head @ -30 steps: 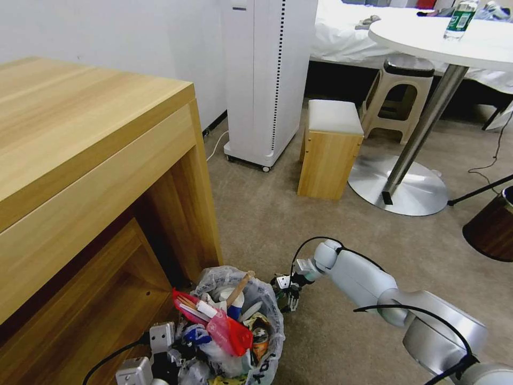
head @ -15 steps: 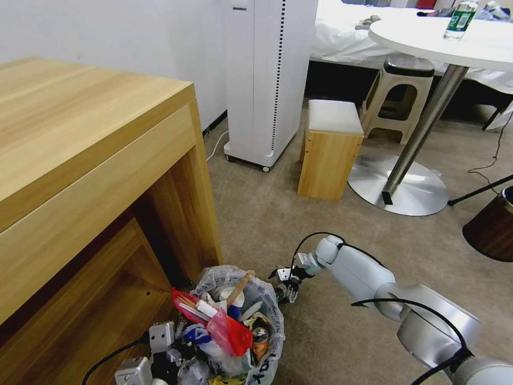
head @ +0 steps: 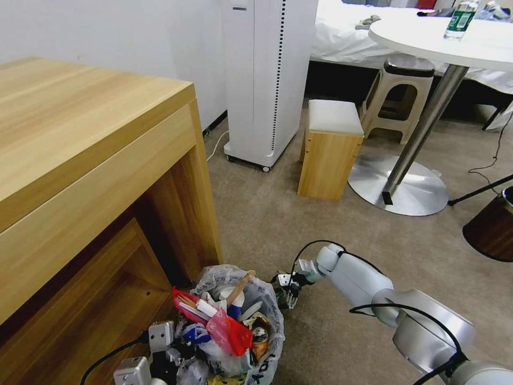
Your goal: Pick up the trash bin and place the garbage on the floor into it.
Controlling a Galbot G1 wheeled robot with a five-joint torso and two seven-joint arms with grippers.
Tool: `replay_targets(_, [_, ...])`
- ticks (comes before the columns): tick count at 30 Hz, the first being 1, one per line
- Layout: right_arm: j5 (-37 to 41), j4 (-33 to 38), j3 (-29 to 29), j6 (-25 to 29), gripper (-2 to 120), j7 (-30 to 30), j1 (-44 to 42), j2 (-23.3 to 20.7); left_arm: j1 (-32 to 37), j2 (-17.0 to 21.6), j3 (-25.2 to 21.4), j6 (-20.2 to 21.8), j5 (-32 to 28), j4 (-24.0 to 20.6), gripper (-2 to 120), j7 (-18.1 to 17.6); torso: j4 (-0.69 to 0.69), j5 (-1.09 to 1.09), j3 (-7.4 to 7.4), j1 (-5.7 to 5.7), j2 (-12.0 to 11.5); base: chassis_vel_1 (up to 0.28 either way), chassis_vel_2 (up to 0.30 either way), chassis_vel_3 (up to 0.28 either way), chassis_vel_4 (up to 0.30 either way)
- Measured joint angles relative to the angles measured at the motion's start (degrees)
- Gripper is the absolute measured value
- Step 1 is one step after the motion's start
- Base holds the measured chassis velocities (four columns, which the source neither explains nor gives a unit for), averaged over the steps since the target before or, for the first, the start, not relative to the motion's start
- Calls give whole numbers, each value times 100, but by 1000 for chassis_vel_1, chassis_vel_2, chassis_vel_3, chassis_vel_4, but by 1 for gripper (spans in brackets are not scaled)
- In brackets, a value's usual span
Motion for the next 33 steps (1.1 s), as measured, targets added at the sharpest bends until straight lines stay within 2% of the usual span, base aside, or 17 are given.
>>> replay_targets(33, [178, -162, 26, -34, 100, 133, -272, 108, 84, -82, -2, -23, 93, -45, 0, 74, 0, 0, 0, 0, 1, 0, 0, 0, 0])
